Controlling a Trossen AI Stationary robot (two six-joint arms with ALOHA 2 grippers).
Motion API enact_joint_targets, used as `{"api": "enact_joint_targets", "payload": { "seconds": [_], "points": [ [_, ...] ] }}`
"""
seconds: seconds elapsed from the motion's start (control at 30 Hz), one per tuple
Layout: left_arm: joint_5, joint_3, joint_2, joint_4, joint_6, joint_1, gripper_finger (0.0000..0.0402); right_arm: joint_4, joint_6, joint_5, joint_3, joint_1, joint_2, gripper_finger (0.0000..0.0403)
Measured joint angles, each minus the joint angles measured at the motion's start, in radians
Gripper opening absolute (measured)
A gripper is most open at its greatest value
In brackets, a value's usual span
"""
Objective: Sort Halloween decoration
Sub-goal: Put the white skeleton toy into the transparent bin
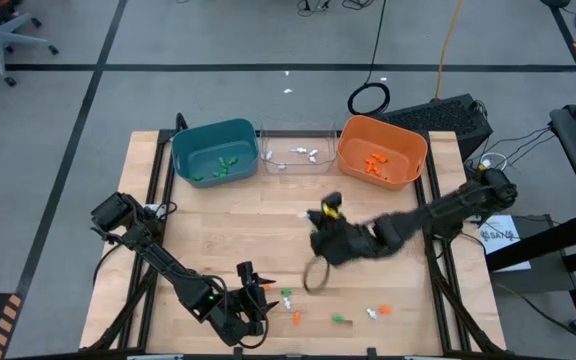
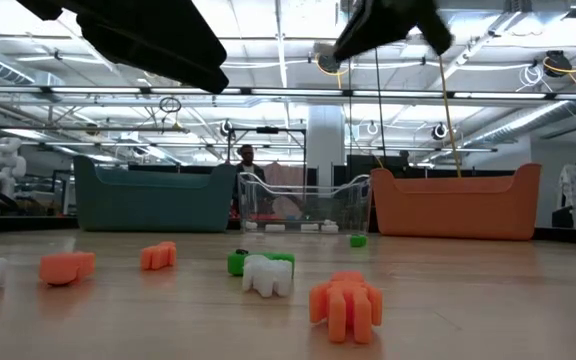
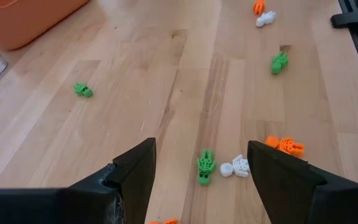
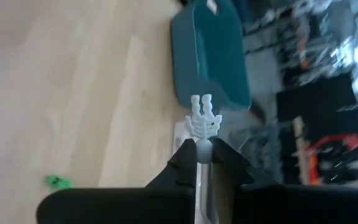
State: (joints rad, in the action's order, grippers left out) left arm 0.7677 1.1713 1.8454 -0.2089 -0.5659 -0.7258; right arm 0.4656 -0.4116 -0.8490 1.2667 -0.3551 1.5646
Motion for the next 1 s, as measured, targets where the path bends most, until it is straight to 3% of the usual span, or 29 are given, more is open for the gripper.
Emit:
{"api": "enact_joint_targets", "payload": {
  "seconds": [0.43,0.6,0.83,1.0],
  "points": [
    [0.0,0.0,0.0,-0.001,0.003,0.0,0.0251,-0.057,-0.08,0.413,0.0,0.505,0.0,0.0006],
    [0.0,0.0,0.0,-0.001,0.003,0.0,0.0251,-0.114,-0.042,0.59,0.0,0.689,0.001,0.0006],
    [0.0,0.0,0.0,-0.005,0.005,0.0,0.0251,-0.159,0.061,0.599,0.0,0.846,0.055,0.0006],
    [0.0,0.0,0.0,-0.006,0.003,0.0,0.0251,-0.199,0.08,0.692,0.0,0.901,0.137,0.0006]
  ]
}}
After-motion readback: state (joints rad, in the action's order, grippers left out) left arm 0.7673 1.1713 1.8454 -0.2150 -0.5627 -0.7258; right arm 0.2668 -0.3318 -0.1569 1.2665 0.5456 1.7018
